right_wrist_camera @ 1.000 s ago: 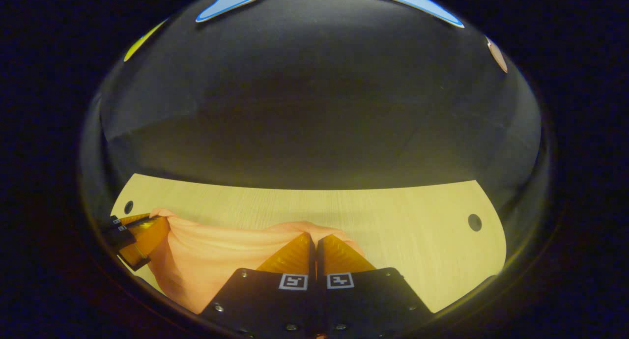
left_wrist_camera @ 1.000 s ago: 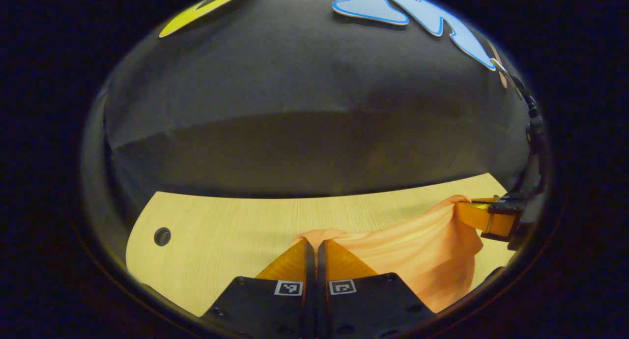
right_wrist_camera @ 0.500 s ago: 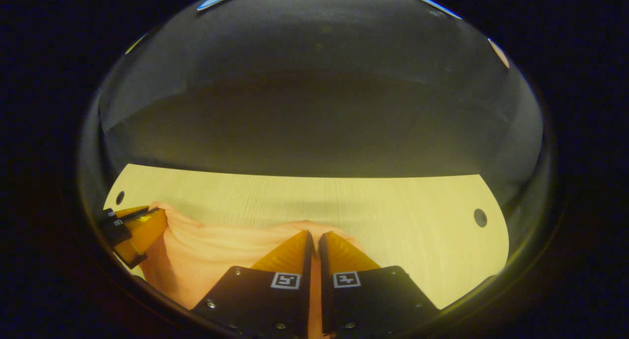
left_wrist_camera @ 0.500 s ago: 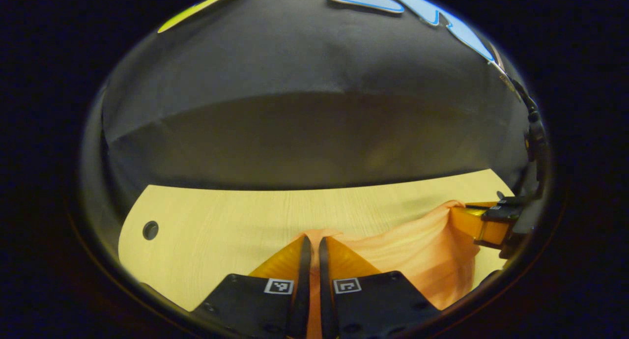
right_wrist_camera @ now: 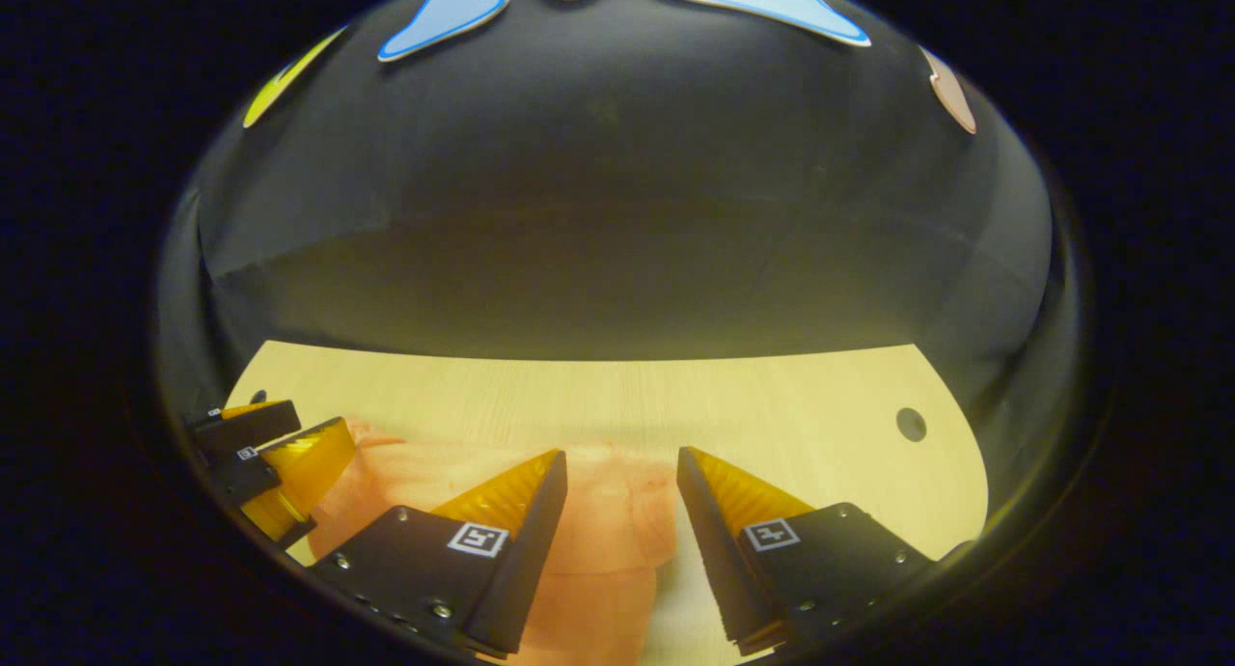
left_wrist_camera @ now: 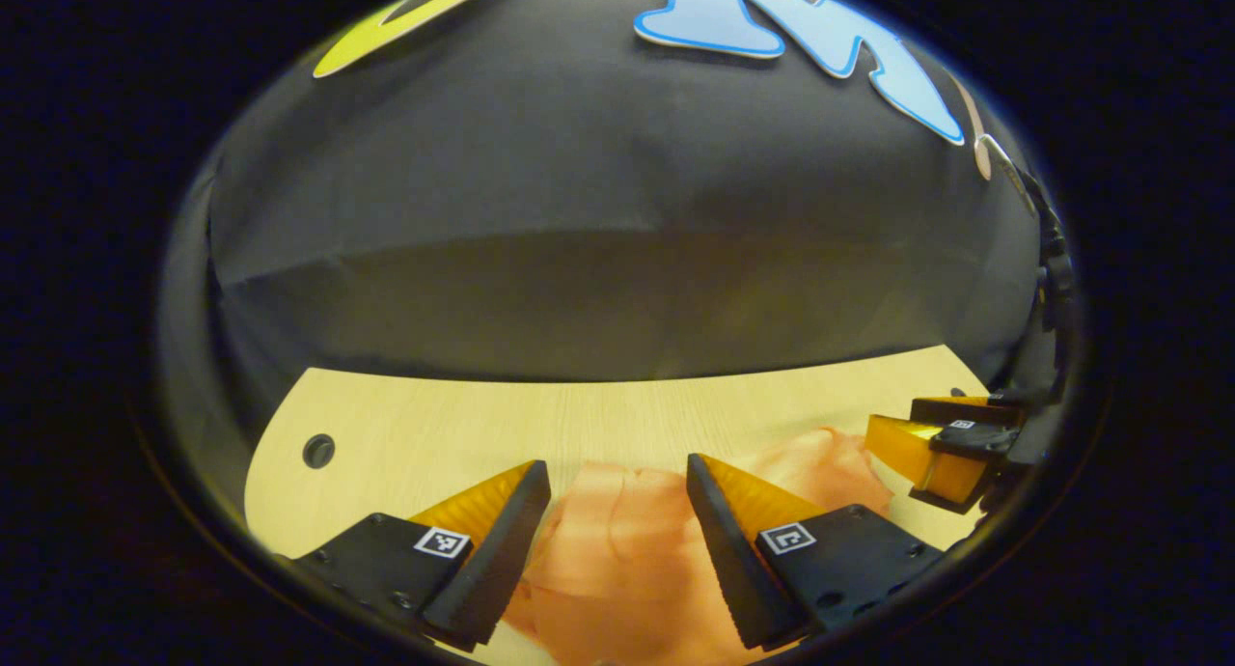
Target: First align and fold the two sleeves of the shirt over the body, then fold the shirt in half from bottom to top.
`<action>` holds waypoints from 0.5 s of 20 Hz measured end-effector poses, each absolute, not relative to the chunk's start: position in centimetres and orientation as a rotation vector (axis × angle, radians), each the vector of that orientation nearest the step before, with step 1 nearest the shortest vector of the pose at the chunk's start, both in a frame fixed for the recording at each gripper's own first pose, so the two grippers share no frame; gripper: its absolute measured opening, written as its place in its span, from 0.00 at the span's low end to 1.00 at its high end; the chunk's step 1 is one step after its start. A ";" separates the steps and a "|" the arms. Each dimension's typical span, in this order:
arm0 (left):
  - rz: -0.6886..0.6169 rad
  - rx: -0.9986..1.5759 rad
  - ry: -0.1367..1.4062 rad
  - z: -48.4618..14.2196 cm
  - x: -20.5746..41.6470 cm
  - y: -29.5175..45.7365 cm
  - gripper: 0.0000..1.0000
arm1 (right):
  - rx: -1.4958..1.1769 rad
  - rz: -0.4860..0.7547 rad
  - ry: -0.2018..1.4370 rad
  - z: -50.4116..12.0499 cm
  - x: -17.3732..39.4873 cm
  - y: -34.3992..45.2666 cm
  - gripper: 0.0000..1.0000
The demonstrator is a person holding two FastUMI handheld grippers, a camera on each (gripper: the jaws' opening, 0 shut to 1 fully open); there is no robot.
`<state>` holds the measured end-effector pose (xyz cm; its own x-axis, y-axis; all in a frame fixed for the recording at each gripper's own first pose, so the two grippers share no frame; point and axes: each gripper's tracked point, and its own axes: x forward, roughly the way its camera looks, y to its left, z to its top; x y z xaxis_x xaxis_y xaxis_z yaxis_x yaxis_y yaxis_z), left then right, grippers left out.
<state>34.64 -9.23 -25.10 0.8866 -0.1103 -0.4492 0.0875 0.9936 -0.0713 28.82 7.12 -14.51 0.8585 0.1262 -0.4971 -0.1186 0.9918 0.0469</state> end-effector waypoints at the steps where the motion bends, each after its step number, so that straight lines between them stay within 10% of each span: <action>1: -0.106 -0.057 0.464 -24.4 33.8 -9.3 0.92 | 0.020 0.131 0.511 -14.0 28.1 6.9 0.74; 10: -0.129 -0.039 0.348 -13.8 22.7 -9.7 0.92 | 0.056 0.157 0.419 -6.4 18.2 5.5 0.74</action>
<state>22.65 -9.75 -13.77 0.9317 -0.1332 -0.3378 0.1197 0.9910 -0.0607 18.18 5.45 -6.45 0.9014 0.1630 -0.4011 -0.1401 0.9864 0.0860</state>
